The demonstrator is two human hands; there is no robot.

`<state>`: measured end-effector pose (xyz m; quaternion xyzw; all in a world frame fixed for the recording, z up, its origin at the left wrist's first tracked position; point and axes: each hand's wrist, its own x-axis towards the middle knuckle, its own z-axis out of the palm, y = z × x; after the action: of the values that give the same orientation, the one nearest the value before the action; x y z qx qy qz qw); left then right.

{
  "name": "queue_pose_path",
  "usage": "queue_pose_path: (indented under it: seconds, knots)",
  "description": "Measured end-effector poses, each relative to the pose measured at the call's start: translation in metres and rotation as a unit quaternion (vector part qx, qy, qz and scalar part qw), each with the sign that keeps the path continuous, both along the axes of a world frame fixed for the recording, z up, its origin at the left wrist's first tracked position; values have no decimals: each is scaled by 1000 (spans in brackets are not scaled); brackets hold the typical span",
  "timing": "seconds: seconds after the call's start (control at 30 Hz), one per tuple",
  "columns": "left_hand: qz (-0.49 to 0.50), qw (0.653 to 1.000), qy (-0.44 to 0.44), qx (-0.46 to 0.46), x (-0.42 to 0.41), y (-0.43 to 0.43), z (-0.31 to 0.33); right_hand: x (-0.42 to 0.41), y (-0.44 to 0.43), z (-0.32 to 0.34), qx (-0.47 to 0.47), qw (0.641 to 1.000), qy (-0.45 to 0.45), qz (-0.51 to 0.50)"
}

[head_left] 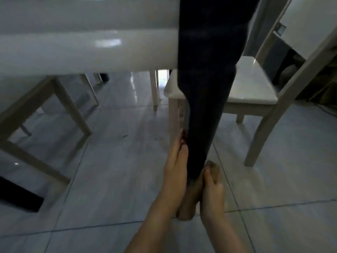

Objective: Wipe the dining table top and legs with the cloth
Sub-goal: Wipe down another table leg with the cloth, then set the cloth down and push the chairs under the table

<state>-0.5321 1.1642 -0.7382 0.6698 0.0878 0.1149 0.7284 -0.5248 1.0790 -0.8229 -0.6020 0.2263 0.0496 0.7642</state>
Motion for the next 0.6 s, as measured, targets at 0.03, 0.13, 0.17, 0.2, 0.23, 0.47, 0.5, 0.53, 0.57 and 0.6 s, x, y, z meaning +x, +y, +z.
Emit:
queue_pose_path:
  seconds: [0.03, 0.13, 0.17, 0.2, 0.23, 0.47, 0.5, 0.53, 0.57, 0.6]
  knots:
    - [-4, 1000, 28, -4, -10, -2, 7, -4, -7, 32, 16, 1000, -11, 8]
    - [-31, 992, 118, 16, -43, -9, 55, -18, -31, 138, 69, 993, -50, 77]
    - [-38, 987, 151, 34, -57, -11, 80, -27, -40, 173, 75, 992, -50, 92]
    - [-42, 983, 171, 53, -73, -13, 106, -36, -50, 208, 81, 990, -42, 104]
    - [-49, 979, 181, 78, -92, -15, 135, -48, -60, 244, 78, 990, -30, 113]
    - [-51, 958, 236, 156, -217, -25, 370, -146, -141, 479, -45, 984, 73, 157]
    - [-42, 956, 241, 160, -234, -25, 402, -159, -151, 511, -51, 984, 80, 152]
    - [-34, 953, 254, 162, -252, -26, 427, -173, -163, 540, -59, 983, 82, 152]
    - [-26, 951, 265, 155, -268, -27, 449, -185, -175, 563, -72, 982, 73, 161]
    - [-12, 952, 272, 142, -283, -29, 463, -196, -186, 578, -89, 980, 67, 167]
